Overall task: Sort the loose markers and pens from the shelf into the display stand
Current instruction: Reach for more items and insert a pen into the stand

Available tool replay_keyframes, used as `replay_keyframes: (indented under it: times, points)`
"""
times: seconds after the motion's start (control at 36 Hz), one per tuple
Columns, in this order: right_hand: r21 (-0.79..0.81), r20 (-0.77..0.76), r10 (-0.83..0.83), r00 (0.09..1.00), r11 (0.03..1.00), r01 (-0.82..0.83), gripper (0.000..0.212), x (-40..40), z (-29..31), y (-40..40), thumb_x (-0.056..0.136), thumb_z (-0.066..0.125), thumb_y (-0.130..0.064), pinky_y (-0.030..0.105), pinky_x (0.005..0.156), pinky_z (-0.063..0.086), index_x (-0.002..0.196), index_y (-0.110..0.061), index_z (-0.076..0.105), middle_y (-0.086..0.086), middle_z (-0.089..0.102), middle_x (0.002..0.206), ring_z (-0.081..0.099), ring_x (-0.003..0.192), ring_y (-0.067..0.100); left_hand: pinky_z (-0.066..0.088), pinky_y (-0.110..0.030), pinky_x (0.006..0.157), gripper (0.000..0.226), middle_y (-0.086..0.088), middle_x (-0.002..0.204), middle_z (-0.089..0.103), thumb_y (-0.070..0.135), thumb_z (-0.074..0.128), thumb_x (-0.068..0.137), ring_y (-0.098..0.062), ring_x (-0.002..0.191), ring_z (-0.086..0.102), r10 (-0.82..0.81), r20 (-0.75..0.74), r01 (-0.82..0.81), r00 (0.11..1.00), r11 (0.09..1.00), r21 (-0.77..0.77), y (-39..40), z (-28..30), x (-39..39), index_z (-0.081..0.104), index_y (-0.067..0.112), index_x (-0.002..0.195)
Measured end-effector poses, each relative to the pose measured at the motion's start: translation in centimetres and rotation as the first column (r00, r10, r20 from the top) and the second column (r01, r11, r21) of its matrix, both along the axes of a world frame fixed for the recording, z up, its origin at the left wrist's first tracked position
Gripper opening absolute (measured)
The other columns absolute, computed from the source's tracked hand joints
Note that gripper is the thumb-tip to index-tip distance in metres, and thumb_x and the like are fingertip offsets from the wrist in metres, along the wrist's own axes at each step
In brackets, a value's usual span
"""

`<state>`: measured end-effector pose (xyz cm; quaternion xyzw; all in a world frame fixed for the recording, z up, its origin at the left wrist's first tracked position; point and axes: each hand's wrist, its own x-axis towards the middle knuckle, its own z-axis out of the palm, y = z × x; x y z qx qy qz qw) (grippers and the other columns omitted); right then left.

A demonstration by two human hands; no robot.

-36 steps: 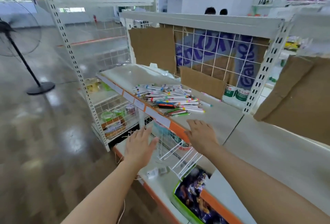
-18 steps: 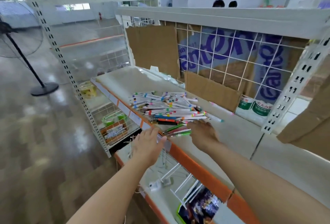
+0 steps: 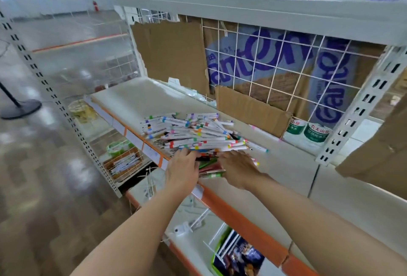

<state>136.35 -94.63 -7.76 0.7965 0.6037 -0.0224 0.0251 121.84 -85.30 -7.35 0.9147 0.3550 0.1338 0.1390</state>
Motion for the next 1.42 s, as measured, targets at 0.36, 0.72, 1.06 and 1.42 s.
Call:
replay_keyframes:
  times: [0.36, 0.72, 1.06, 1.42]
  points:
    - [0.088, 0.062, 0.028, 0.998, 0.996, -0.034, 0.025, 0.0, 0.1, -0.5, 0.09, 0.049, -0.015, 0.038, 0.092, 0.035, 0.113, -0.023, 0.057, -0.001, 0.059, 0.12, 0.048, 0.118, 0.024, 0.034, -0.034, 0.095, 0.029, 0.0, 0.121, 0.056, 0.035, 0.047, 0.094, -0.023, 0.121, 0.043, -0.248, -0.243, 0.279, 0.938, 0.955, 0.101, -1.0, 1.3, 2.2, 0.064, 0.032, 0.117]
    - [0.144, -0.923, -0.154, 0.352, 0.711, 0.688, 0.02, -0.9, 5.0, -2.6, 0.081, 0.066, -0.003, 0.015, 0.044, 0.034, 0.064, -0.01, 0.057, 0.002, 0.052, 0.055, 0.044, 0.049, 0.009, 0.041, -0.034, 0.075, 0.017, -0.003, 0.094, 0.068, 0.032, 0.056, 0.09, -0.024, 0.095, 0.06, -0.165, 0.045, 0.171, 0.985, 0.961, -0.215, -1.6, 2.1, 3.1, 0.069, 0.02, 0.092]
    - [0.351, -0.651, -0.423, 0.63, 0.568, 0.744, 0.04, -3.4, 5.1, -8.3, 0.085, 0.065, -0.017, 0.022, 0.049, 0.026, 0.051, -0.026, 0.045, -0.006, 0.043, 0.055, 0.041, 0.056, 0.012, 0.028, -0.033, 0.055, 0.035, -0.002, 0.063, 0.054, 0.033, 0.049, 0.097, -0.023, 0.066, 0.052, -0.34, 0.263, 0.419, 0.903, 0.837, -0.354, -6.6, 1.5, 4.7, 0.045, 0.023, 0.063]
    - [0.51, -0.595, -0.71, 0.376, 0.028, 0.86, 0.016, -5.9, 3.5, -26.6, 0.096, 0.04, -0.021, 0.047, 0.064, 0.048, 0.082, -0.014, 0.041, 0.008, 0.063, 0.074, 0.057, 0.069, 0.035, 0.033, -0.035, 0.056, 0.025, -0.004, 0.065, 0.057, 0.019, 0.056, 0.093, -0.028, 0.068, 0.053, -0.471, 0.448, 0.617, 0.76, 0.74, -0.27, -19.3, 1.6, 7.1, 0.044, 0.017, 0.071]
